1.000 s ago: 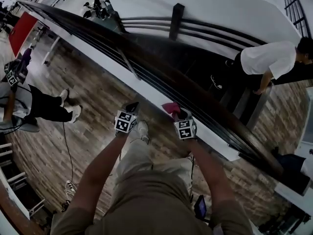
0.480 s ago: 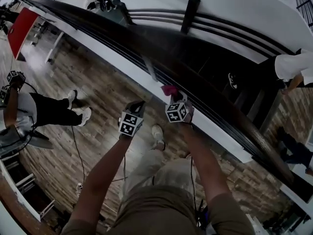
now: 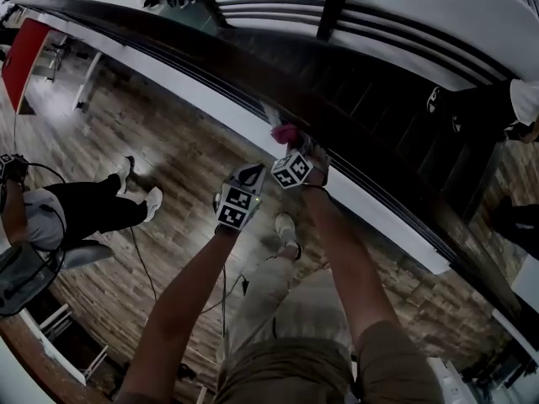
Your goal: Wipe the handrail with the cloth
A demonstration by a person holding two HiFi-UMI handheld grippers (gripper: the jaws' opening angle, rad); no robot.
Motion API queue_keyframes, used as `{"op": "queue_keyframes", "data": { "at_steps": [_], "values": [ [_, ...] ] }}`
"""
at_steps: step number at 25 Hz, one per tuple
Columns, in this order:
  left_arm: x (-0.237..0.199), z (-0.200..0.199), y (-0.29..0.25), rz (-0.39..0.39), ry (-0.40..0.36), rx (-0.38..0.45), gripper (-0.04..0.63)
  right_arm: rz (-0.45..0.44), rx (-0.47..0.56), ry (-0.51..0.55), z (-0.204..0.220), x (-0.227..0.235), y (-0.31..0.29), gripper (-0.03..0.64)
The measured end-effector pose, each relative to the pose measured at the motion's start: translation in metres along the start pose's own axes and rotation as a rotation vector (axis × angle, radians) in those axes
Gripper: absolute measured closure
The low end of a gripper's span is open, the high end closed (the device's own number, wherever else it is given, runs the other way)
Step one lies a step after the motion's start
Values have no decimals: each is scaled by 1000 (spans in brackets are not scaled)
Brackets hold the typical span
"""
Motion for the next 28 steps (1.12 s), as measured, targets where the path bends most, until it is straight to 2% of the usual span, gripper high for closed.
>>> {"op": "queue_keyframes", "data": {
  "at_steps": [3, 6, 12, 16, 22, 28],
  "values": [
    [-15, 14, -8, -2, 6, -12, 580, 10, -61, 91, -3, -14, -31, 520],
    [-19, 27, -13, -7, 27, -19, 580, 32, -75, 183, -9, -16, -41, 494],
    [-9, 38, -22, -23, 47, -34, 580, 20, -61, 239, -3, -3, -40, 495],
    [27, 44, -35, -17, 36, -61, 580, -4, -81, 213, 42, 8, -30, 499],
    [91, 28, -68, -4, -4, -73, 580, 27, -49, 184, 132, 34, 1, 503],
    [182, 15, -99, 18, -38, -75, 580, 49, -35, 172, 231, 58, 23, 505]
  ]
}}
Point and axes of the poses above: the fingertips, and each gripper's own axes: y backward along the fingers, x to its right, z out of its underside, the point moved 4 cm from there along y, backward along the fingers, and after that the axes turned 11 degrees about -x, right-handed, at the moved point
